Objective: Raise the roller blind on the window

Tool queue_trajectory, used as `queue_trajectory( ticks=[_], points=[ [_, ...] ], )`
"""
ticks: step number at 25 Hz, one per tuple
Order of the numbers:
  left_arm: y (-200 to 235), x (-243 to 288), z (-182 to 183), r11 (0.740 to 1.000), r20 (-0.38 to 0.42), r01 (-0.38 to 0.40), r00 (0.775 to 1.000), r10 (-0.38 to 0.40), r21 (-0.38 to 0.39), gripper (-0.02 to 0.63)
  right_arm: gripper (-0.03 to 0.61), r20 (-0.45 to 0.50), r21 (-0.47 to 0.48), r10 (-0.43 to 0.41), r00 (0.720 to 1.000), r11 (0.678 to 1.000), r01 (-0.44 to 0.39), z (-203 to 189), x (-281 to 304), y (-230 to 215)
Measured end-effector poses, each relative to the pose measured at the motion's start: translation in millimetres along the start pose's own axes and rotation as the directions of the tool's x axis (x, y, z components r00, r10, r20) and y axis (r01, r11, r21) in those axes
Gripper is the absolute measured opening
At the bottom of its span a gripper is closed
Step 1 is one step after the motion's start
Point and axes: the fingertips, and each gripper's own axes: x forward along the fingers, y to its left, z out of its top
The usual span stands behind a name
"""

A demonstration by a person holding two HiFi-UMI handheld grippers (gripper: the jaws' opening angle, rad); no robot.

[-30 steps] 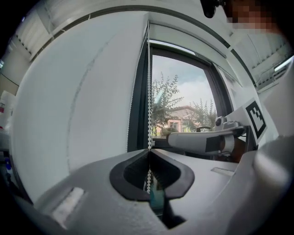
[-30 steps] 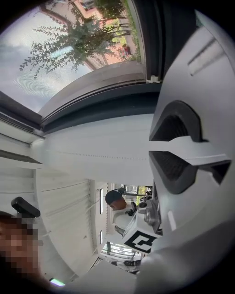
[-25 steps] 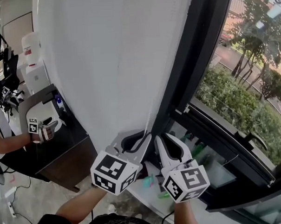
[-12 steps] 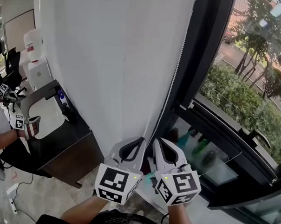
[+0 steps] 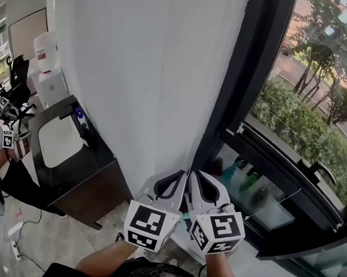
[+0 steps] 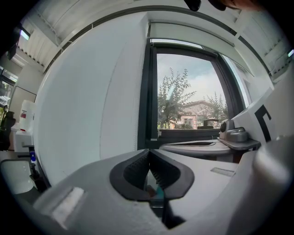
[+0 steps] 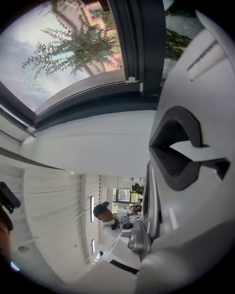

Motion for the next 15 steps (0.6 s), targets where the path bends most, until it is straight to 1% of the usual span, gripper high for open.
queue_trajectory(
  ticks=[15],
  points=[
    [1.3, 1.5, -0.3, 1.0, -0.007, 0.001, 1.0, -0.001, -0.002, 0.002, 0.006, 0.001, -0.008, -0.011, 1.0, 1.0, 0.011, 1.8, 0.3, -1.5]
  ],
)
